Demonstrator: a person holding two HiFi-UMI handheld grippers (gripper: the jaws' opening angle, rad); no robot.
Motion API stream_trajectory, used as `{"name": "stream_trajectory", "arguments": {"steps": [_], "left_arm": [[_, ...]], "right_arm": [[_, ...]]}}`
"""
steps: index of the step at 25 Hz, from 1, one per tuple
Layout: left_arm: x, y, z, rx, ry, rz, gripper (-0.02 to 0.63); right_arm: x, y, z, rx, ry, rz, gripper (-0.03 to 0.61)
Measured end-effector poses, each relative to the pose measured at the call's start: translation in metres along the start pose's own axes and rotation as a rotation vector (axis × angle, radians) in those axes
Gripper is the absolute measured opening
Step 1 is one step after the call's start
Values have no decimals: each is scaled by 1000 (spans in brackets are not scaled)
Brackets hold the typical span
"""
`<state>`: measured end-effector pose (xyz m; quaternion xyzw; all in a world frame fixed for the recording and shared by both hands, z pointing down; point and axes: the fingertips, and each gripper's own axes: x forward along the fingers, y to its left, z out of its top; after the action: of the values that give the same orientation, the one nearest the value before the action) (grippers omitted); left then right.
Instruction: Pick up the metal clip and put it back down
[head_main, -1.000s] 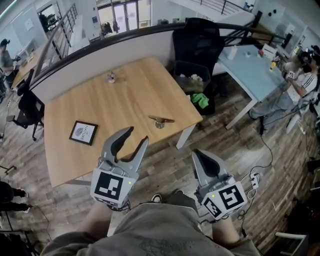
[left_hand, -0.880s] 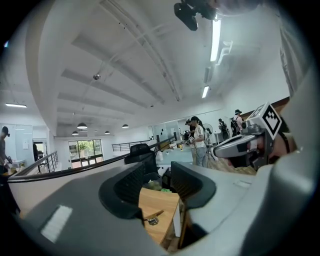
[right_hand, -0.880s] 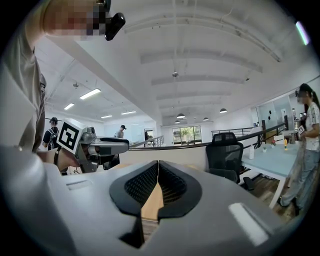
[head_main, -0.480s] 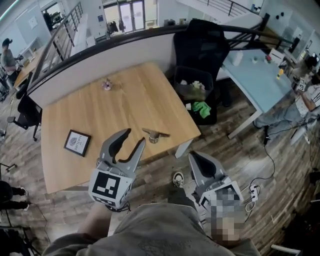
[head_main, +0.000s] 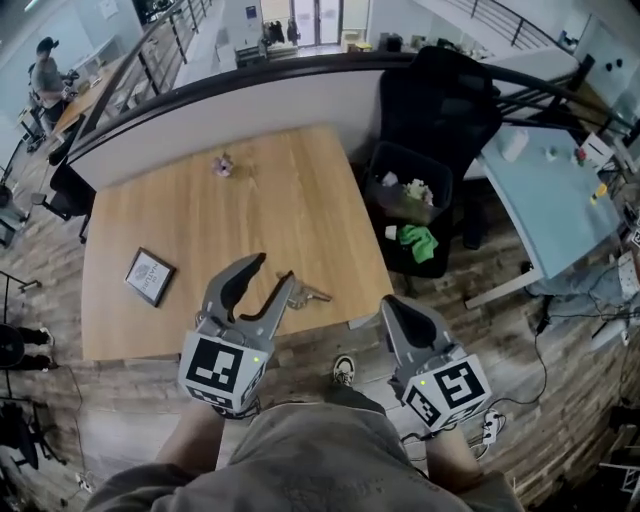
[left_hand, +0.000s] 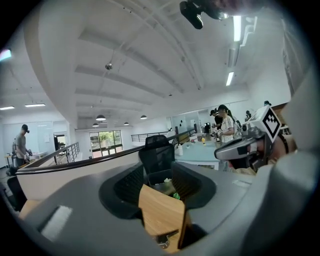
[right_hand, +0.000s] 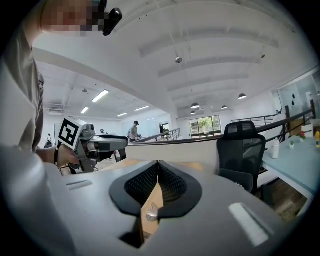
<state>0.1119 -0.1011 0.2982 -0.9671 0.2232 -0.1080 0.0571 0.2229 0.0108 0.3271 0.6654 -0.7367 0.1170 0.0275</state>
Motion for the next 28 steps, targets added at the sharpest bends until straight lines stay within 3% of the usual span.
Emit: {"name": "stream_trajectory", "arguments": {"steps": [8, 15, 23, 28], "left_arm": [[29, 18, -12, -61, 52, 116, 173], [20, 32, -21, -102, 77, 201, 173], [4, 50, -31, -142, 96, 222, 173], [8, 61, -50, -215, 108, 196, 173]], "right_arm": [[42, -41, -1, -9, 37, 115, 12], [67, -38, -7, -16, 63, 207, 12], [88, -19, -10, -7, 86, 243, 12], [106, -16, -21, 13, 109, 231, 12]]}}
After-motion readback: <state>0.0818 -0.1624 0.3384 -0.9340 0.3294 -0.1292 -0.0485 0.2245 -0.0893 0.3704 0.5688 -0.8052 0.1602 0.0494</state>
